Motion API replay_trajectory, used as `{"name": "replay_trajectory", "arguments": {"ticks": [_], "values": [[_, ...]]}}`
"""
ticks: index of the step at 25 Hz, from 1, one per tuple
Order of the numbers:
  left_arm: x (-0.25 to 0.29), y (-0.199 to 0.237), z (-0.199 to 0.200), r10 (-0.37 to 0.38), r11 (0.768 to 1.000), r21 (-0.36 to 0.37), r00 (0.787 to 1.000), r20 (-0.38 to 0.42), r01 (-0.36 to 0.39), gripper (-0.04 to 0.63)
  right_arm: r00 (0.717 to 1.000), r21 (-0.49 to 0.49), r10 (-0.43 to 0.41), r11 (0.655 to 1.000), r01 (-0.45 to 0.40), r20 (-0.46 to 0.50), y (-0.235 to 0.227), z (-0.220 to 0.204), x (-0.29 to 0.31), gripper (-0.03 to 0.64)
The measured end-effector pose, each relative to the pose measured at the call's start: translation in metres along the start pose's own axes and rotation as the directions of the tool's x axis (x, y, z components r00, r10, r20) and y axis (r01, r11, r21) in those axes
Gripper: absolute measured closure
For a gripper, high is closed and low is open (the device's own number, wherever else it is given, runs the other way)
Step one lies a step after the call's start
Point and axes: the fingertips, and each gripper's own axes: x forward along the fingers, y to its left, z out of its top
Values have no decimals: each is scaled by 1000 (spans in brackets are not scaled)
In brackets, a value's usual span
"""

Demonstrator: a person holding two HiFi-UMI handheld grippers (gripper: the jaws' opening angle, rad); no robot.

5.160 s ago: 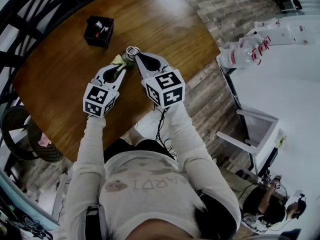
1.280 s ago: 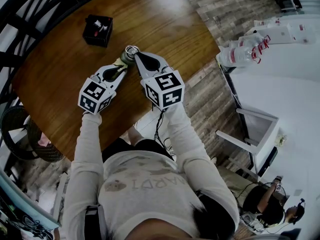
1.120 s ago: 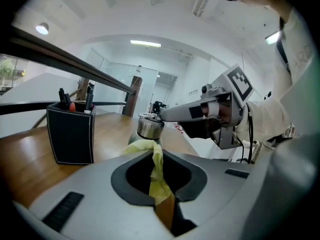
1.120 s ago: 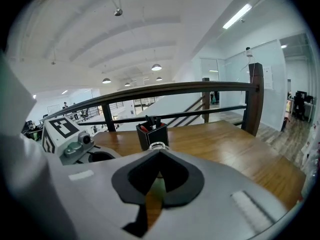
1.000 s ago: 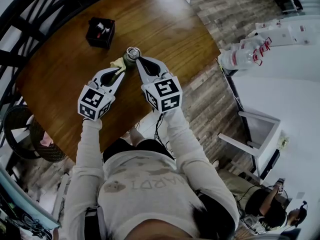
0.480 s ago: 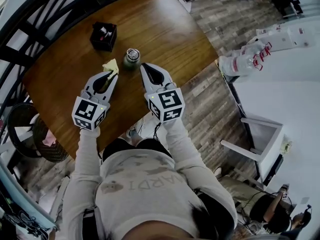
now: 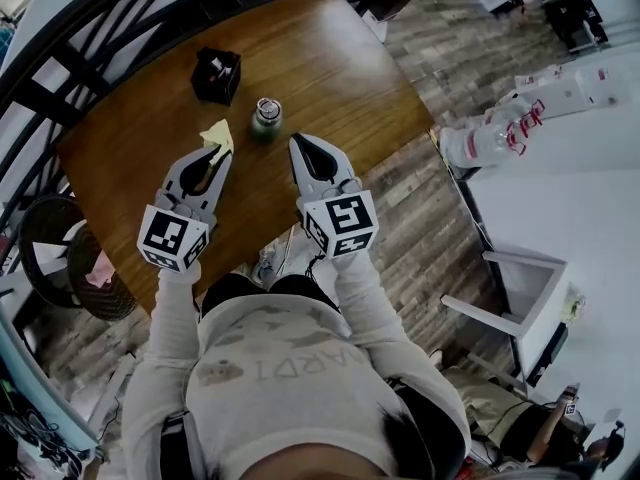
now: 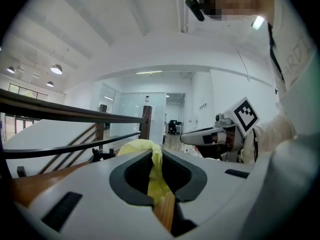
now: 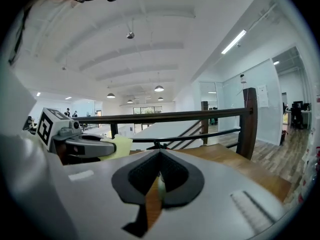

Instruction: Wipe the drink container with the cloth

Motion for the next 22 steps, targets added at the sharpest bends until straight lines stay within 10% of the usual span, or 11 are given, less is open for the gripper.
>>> {"name": "replay_trajectory", "arguments": {"ticks": [22], "values": [[-47, -25, 62, 98, 994, 33, 984, 147, -104, 566, 989, -34, -11, 999, 16, 150, 8, 50, -63, 606]]}}
